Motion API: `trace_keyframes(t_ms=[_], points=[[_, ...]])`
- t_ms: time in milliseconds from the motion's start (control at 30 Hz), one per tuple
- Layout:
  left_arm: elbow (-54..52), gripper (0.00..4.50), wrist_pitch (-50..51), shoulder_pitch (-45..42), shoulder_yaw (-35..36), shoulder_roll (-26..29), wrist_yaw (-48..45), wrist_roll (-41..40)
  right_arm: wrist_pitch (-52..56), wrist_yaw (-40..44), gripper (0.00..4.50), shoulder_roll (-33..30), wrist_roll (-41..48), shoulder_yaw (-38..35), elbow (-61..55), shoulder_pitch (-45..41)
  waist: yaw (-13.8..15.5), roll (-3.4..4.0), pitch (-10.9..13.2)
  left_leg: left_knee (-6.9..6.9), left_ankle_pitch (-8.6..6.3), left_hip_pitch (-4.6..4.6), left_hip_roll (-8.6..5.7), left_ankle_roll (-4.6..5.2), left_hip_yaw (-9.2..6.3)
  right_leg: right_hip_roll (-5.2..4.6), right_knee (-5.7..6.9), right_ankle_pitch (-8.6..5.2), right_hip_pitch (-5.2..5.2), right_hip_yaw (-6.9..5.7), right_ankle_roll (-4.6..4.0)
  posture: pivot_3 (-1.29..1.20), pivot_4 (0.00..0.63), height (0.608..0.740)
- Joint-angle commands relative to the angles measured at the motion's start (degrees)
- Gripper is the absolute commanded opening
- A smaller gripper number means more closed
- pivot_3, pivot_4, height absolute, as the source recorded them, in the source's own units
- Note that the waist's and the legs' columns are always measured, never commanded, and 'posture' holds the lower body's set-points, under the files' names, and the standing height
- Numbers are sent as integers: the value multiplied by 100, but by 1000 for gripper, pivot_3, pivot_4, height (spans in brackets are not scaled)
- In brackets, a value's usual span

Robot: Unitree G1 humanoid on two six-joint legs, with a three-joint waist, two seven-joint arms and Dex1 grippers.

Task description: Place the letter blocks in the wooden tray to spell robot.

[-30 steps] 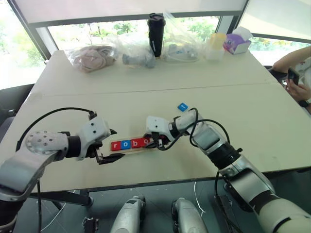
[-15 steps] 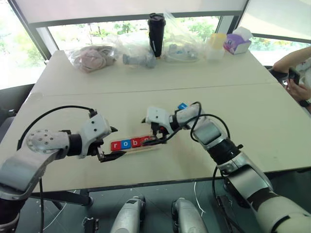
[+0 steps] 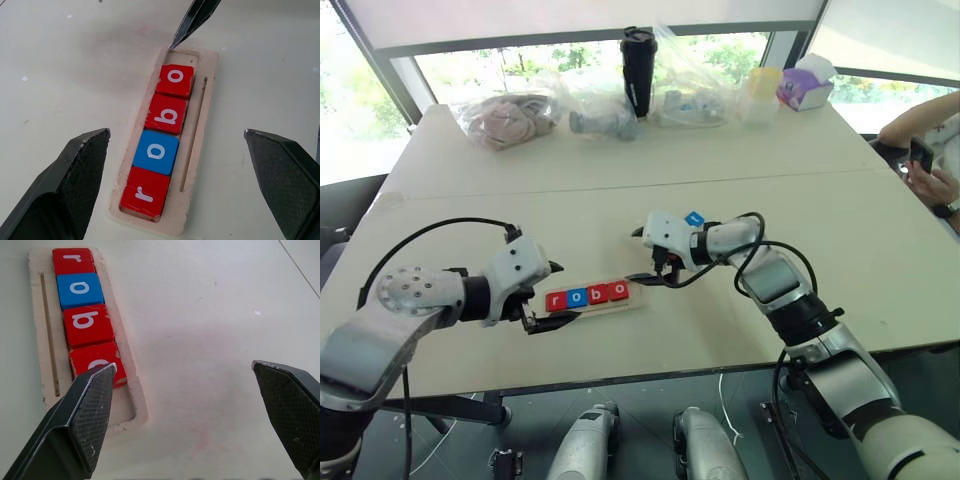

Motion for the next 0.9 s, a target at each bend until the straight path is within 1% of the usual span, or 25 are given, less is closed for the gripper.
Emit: trace_keyframes(t_ms=[33,233,900], points=[[-54,4500,-22,-115,65,2,5,-32,-109,-30,4482,-4,-17,-10,-88,26,1,0,0,0,0,0,0,0,0,0,0,0,4,0,0,0,150,740],[-46,4500,-30,-109,87,11,5,-37,-319,-15,4482,-121,-244,145,63,94,10,0,0,2,0,1,0,0,0,0,0,-4,6,0,-6,0,150,740],[-61,4500,-12,-156,68,-39,57,-66,-370,-59,4482,97,-335,261,187,158,4,0,0,2,1,1,0,0,0,2,1,-2,10,0,-4,0,150,740]])
